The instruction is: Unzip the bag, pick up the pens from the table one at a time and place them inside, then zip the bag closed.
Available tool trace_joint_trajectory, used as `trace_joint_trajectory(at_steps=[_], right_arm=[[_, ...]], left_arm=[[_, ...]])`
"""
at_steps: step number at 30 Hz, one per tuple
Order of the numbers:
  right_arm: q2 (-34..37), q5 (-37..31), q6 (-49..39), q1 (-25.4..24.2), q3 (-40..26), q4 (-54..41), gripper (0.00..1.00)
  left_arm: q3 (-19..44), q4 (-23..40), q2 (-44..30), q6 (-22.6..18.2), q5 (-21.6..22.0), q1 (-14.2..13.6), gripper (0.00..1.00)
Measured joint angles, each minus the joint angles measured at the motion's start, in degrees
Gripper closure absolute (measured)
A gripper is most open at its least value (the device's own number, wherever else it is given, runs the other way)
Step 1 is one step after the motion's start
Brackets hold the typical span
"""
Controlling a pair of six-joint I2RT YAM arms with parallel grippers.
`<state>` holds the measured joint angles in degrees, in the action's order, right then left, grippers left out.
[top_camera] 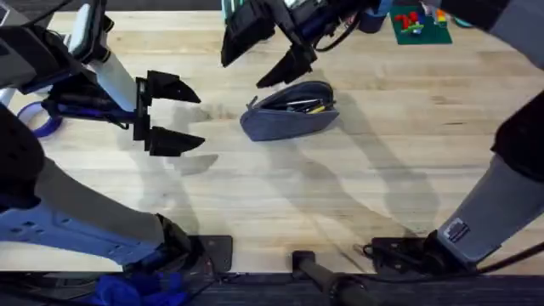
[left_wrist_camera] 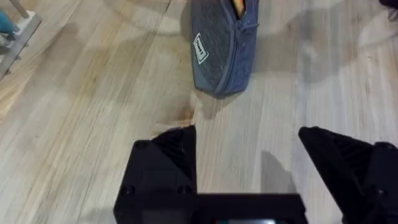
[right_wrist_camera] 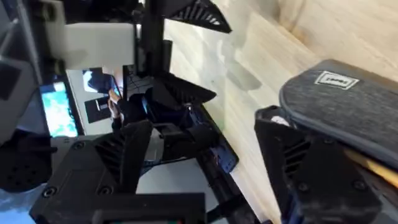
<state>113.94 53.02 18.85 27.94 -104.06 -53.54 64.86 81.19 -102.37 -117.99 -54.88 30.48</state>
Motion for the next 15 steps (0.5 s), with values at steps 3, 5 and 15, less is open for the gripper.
trace_joint_trajectory(at_steps=[3,5,15], right_arm=[[0.0,0.0,-1.3,0.0,-2.6,-1.7,0.005],[0.0,0.0,-2.1,0.0,-4.5,-2.7,0.005],[-1.7,-3.5,-5.6,0.0,-10.3,-8.9,0.005]], left_arm=[[0.0,0.0,0.0,0.0,0.0,0.0,0.007],[0.0,0.0,0.0,0.0,0.0,0.0,0.007],[0.0,0.0,0.0,0.0,0.0,0.0,0.007]])
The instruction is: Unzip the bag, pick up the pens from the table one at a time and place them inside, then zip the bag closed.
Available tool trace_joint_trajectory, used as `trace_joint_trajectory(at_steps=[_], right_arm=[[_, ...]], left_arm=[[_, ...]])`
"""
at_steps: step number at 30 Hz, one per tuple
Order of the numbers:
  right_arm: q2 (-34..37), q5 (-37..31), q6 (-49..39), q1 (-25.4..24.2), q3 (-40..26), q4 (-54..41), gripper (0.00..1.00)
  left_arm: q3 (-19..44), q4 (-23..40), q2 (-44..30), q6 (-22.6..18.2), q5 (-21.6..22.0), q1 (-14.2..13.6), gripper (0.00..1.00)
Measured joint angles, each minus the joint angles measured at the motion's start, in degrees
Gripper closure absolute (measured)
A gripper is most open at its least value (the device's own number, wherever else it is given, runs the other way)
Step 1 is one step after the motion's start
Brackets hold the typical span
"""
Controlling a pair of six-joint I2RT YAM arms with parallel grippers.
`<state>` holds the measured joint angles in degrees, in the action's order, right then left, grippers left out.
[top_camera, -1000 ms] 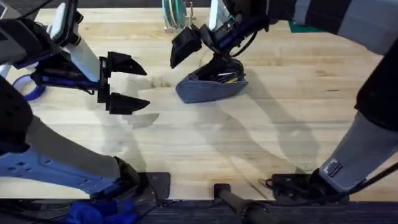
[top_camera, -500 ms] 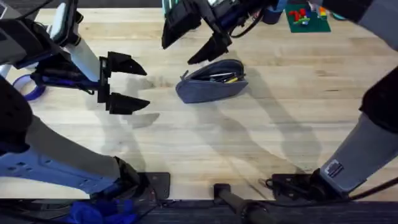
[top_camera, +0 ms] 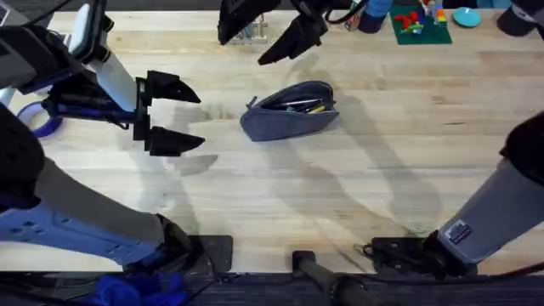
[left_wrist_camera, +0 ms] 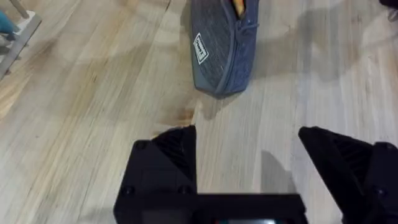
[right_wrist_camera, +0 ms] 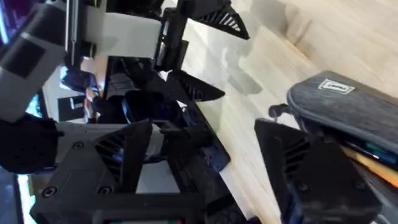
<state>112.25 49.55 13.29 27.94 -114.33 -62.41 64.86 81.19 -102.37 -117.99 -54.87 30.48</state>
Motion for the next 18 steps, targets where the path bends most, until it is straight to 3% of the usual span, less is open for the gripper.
trace_joint_trajectory(at_steps=[6,11,12,18], right_arm=[[0.0,-2.0,-1.8,0.0,-0.3,-2.0,0.005],[-0.7,-7.4,-4.0,0.0,-0.3,-6.4,0.005],[-3.0,-11.4,-5.0,0.0,-0.3,-7.9,0.005],[-10.4,-17.8,-6.1,-0.8,-0.4,-10.4,0.005]], left_arm=[[0.0,0.0,0.0,0.0,0.0,0.0,0.007],[0.0,0.0,0.0,0.0,0.0,0.0,0.007],[0.0,0.0,0.0,0.0,0.0,0.0,0.007],[0.0,0.0,0.0,0.0,0.0,0.0,0.007]])
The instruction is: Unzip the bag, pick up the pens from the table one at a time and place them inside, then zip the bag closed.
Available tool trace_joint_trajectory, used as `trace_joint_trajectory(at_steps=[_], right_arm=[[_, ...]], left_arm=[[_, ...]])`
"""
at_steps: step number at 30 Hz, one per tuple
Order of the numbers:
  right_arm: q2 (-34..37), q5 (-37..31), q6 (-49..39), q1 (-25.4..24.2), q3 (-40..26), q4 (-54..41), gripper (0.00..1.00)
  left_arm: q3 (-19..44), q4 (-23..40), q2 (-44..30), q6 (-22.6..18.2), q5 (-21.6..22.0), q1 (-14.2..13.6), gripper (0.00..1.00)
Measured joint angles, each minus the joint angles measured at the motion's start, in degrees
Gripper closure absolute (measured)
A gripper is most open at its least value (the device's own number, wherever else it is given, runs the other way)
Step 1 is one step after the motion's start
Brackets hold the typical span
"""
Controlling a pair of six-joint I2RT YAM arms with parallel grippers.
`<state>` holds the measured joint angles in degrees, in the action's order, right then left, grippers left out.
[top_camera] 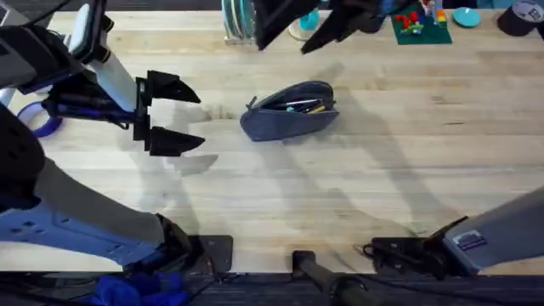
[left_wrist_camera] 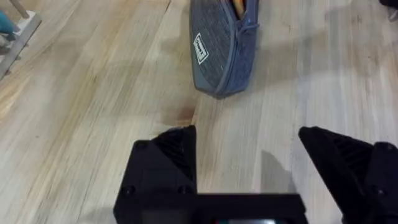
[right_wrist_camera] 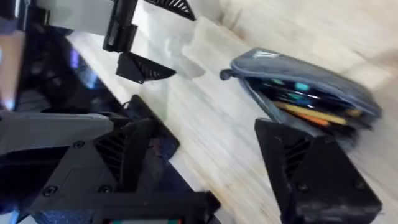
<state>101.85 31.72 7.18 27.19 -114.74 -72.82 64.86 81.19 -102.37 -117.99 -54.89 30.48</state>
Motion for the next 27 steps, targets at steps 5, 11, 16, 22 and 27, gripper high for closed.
trace_joint_trajectory(at_steps=[5,11,16,22,27], right_arm=[[-3.7,-5.1,-0.2,-0.6,-0.4,-3.2,0.004],[-5.3,-12.1,-0.4,-0.6,-0.4,-6.9,0.004],[-6.4,-18.4,-0.4,-0.6,-0.4,-10.0,0.005],[-6.4,-20.2,-0.6,-0.6,-0.4,-10.0,0.005],[-6.4,-23.4,-0.8,1.6,-0.4,-9.9,0.005]], left_arm=[[0.0,0.0,0.0,0.0,0.0,0.0,0.007],[0.0,0.0,0.0,0.0,0.0,0.0,0.007],[0.0,0.0,0.0,0.0,0.0,0.0,0.007],[0.0,0.0,0.0,0.0,0.0,0.0,0.007],[0.0,0.0,0.0,0.0,0.0,0.0,0.007]])
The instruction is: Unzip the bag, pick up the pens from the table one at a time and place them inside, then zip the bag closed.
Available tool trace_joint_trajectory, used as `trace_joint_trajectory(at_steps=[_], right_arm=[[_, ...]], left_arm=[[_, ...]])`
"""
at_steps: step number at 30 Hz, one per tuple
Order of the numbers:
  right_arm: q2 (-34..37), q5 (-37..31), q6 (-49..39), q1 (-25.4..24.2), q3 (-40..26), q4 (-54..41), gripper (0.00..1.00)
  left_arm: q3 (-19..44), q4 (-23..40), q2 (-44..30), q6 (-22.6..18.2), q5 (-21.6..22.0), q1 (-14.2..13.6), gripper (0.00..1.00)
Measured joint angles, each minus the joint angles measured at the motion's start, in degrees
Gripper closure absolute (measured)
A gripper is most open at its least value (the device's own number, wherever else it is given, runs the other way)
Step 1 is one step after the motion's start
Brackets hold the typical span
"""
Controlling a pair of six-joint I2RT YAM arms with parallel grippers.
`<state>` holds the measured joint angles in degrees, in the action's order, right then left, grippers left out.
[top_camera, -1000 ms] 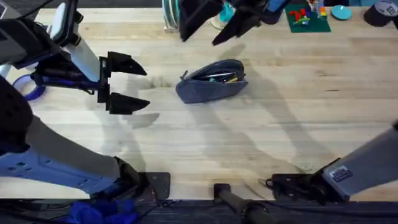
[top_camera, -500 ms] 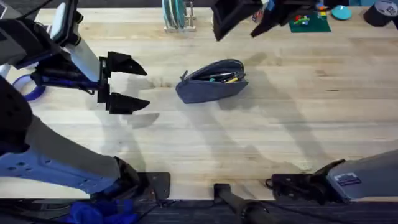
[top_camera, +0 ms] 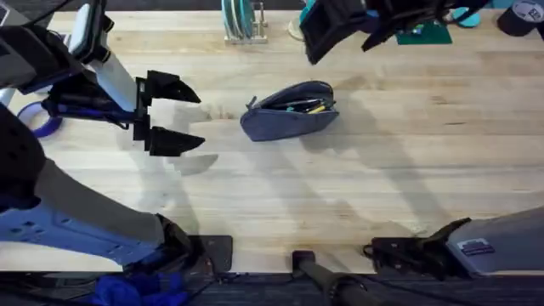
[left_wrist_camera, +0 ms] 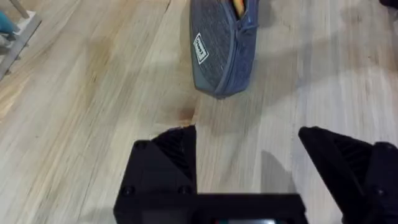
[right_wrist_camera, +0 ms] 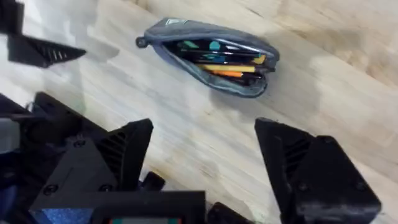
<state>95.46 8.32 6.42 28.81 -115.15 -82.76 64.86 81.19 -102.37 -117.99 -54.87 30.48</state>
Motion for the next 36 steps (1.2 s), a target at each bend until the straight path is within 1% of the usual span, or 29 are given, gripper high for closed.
trace_joint_trajectory(at_steps=[6,15,19,28,36], right_arm=[[0.0,-2.4,0.0,5.5,0.0,0.5,0.005],[0.3,-3.1,2.4,9.5,0.0,0.6,0.005],[2.1,-3.2,2.8,11.2,0.0,1.4,0.005],[5.3,-3.2,3.0,15.0,0.0,6.3,0.005],[9.4,-6.3,3.2,18.7,0.0,8.1,0.005]], left_arm=[[0.0,0.0,0.0,0.0,0.0,0.0,0.007],[0.0,0.0,0.0,0.0,0.0,0.0,0.008],[0.0,0.0,0.0,0.0,0.0,0.0,0.007],[0.0,0.0,0.0,0.0,0.0,0.0,0.007],[0.0,0.0,0.0,0.0,0.0,0.0,0.008]])
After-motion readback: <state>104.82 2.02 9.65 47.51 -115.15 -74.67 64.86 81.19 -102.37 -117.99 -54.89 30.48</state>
